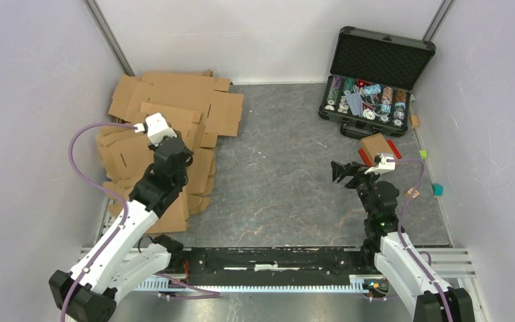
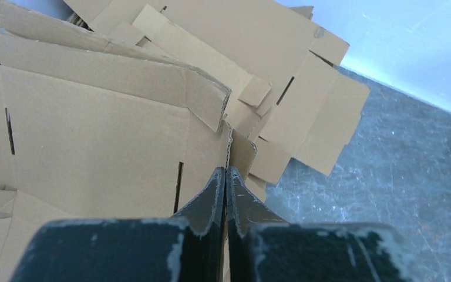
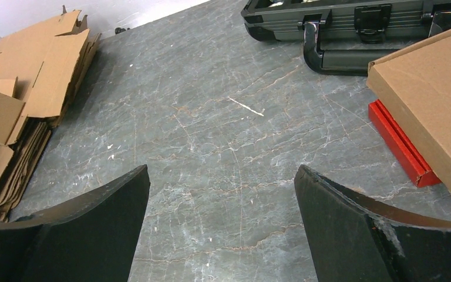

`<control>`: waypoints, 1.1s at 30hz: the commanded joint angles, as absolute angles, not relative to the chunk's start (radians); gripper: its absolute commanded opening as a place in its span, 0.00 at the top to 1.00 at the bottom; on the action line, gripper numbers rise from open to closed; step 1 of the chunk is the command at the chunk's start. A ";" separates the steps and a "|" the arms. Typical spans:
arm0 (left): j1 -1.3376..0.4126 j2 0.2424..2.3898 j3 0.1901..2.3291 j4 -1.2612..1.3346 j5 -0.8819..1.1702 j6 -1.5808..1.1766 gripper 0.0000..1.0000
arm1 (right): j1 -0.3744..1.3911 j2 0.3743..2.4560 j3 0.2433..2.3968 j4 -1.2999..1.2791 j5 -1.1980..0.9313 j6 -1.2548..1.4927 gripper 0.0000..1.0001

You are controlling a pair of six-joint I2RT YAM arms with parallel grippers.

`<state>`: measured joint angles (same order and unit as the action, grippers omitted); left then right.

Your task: Fold the paper box

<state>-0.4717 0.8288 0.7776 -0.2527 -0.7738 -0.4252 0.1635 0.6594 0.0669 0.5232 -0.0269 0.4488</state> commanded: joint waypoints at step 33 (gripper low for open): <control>-0.334 1.047 0.932 -0.222 0.268 -0.600 0.97 | 0.817 1.450 0.753 0.775 -0.180 0.530 0.15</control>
<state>-0.3332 1.0943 0.9409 -0.2993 0.2138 -0.5476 0.7807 1.3796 0.6525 0.8165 -0.2703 0.5121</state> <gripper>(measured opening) 0.031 0.866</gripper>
